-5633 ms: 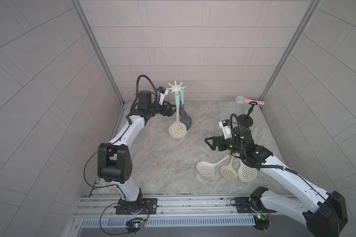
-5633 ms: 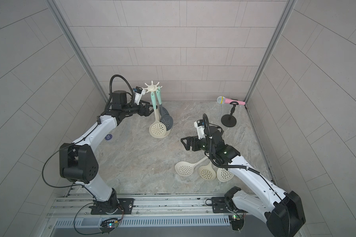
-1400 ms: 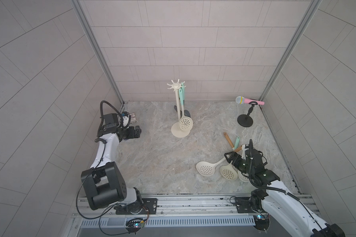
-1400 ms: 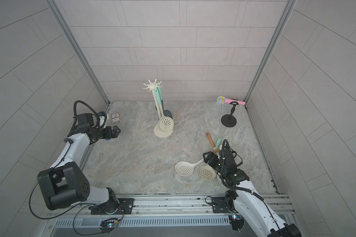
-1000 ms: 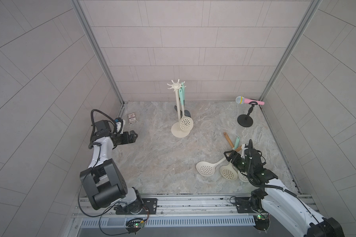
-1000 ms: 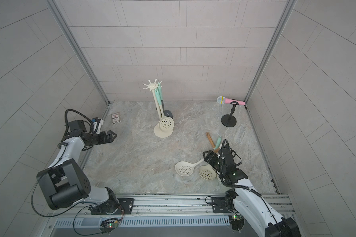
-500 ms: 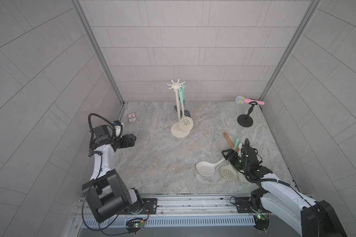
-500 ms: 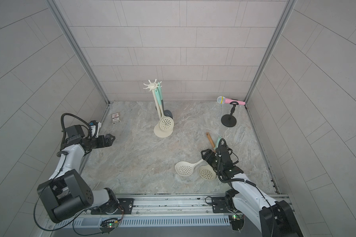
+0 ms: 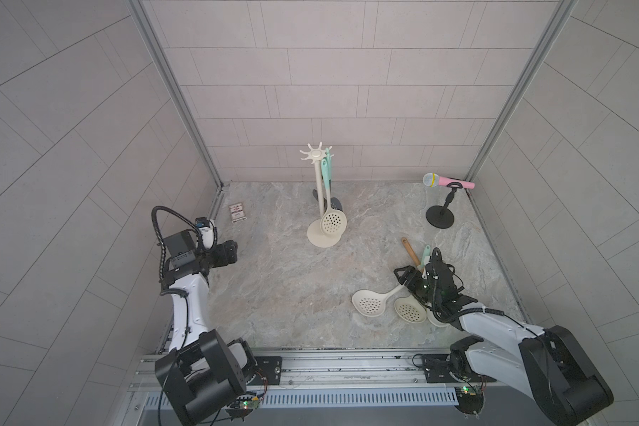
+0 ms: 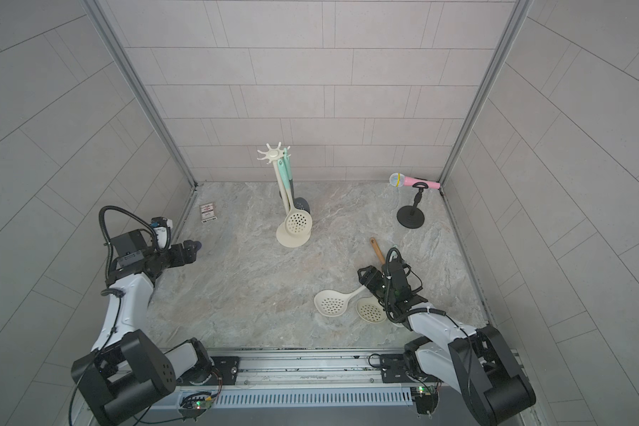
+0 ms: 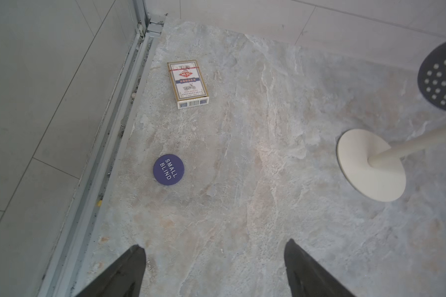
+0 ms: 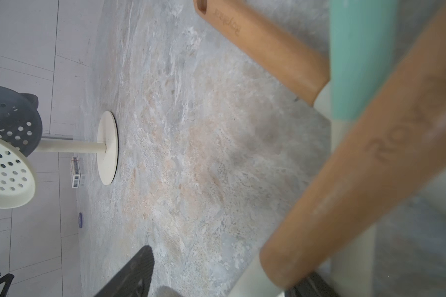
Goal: Hang the skimmer on the kitchen utensil rack
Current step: Pick up the skimmer from the center of the board.
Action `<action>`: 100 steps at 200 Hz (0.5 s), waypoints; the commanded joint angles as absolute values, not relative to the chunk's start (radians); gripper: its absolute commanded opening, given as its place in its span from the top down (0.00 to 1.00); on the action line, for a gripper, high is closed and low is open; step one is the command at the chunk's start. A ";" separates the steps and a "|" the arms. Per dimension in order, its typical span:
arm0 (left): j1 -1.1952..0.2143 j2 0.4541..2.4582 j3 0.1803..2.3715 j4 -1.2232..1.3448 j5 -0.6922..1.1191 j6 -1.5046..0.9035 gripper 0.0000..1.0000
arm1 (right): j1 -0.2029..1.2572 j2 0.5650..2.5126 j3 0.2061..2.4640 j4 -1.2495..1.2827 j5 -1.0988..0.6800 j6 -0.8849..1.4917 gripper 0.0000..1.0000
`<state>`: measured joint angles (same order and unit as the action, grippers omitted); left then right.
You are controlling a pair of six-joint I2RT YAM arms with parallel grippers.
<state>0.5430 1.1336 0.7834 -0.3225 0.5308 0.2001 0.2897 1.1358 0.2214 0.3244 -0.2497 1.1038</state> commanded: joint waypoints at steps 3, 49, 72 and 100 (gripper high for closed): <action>0.551 1.145 0.776 -0.303 0.556 0.193 0.10 | 0.290 1.225 0.199 0.400 -0.232 1.136 0.27; 0.558 1.169 0.790 -0.331 0.573 0.211 0.10 | 0.291 1.331 0.168 0.565 -0.260 1.166 0.63; 0.559 1.173 0.788 -0.333 0.594 0.219 0.10 | 0.291 1.305 0.169 0.556 -0.260 1.156 0.80; 0.561 1.176 0.788 -0.348 0.628 0.244 0.10 | 0.291 1.171 0.221 0.391 -0.259 1.076 0.92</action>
